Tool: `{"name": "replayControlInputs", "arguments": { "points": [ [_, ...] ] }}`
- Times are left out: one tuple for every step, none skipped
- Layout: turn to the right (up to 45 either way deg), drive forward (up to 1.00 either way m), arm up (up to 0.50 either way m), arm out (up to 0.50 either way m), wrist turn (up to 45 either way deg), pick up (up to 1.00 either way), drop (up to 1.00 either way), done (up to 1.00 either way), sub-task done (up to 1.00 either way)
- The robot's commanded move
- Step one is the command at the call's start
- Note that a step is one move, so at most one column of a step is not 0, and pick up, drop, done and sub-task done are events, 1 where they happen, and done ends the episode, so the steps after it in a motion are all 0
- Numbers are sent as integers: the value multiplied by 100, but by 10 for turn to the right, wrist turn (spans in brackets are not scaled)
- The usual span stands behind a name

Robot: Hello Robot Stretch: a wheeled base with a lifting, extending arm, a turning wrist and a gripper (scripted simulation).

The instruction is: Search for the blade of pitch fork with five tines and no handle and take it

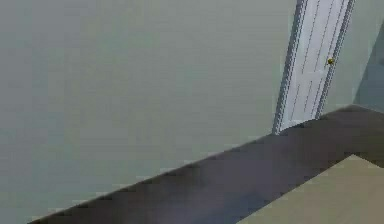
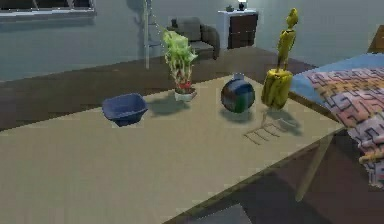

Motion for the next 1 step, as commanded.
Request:
{"name": "replayControlInputs", "arguments": {
  "points": [
    [450, 0, 0, 0, 0, 0, 0, 0, 0]
  ]
}}
